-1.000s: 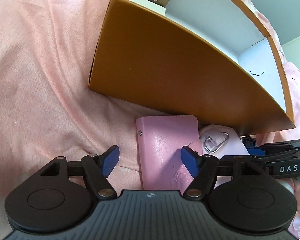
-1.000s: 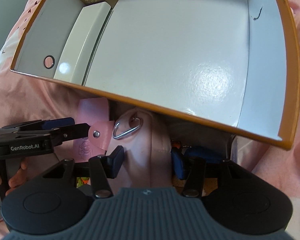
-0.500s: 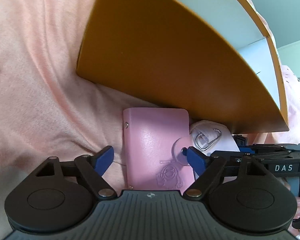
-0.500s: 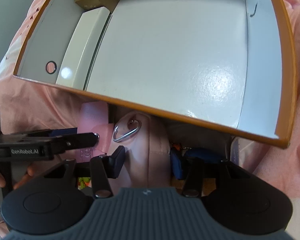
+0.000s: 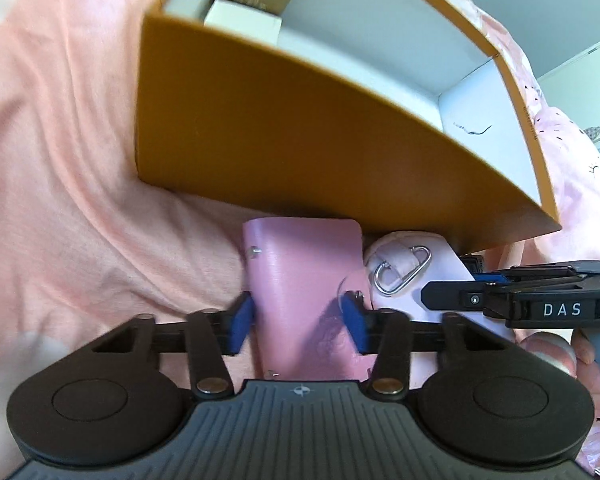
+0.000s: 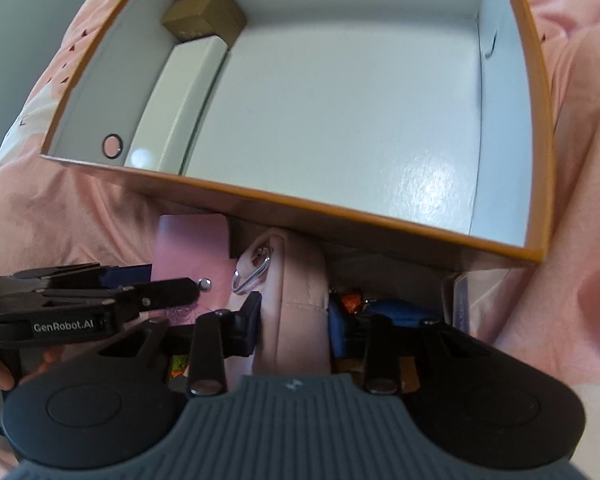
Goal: Organize objects
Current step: 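Grasp the pink wallet with the left tool while the right tool grasps the pink pouch, then lower the pink pouch into the orange box and open the right tool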
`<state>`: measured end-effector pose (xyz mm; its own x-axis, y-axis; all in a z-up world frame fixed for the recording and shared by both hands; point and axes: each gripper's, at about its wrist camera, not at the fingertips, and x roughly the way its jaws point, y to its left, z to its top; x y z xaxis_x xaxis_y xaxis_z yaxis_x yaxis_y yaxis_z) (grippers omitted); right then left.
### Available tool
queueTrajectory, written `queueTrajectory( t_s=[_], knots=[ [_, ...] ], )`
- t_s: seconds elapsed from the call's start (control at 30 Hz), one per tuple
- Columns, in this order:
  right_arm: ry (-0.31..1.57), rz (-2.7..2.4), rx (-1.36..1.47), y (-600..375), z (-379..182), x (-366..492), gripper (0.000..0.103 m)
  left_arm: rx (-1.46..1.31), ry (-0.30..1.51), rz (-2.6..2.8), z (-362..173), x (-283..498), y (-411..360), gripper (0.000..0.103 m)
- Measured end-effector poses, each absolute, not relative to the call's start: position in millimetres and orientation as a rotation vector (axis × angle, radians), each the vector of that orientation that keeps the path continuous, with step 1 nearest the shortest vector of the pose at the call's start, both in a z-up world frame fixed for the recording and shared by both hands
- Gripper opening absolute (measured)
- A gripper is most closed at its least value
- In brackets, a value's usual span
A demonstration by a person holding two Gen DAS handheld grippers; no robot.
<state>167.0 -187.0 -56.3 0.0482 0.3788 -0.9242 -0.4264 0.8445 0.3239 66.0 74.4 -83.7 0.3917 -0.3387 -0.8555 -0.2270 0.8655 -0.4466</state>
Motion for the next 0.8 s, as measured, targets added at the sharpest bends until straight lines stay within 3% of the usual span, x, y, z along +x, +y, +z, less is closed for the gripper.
queueTrajectory(
  t_s=[0.13, 0.27, 0.5, 0.57, 0.8],
  knots=[
    [1.342, 0.630, -0.120, -191, -43, 154, 0.034, -0.565, 1.142, -0.089, -75, 50, 81, 0.031],
    [1.312, 0.642, -0.196, -194, -33, 157, 0.034, -0.578, 1.107, -0.134, -63, 49, 74, 0.024],
    [1.341, 0.613, -0.197, -180, -59, 175, 0.034, -0.653, 1.133, -0.155, -90, 62, 72, 0.024],
    [1.352, 0.606, -0.163, -185, -62, 178, 0.034, -0.698, 1.150, -0.169, -98, 65, 74, 0.032],
    [1.347, 0.594, -0.131, -192, -61, 180, 0.034, -0.733, 1.157, -0.170, -104, 62, 72, 0.030]
  ],
)
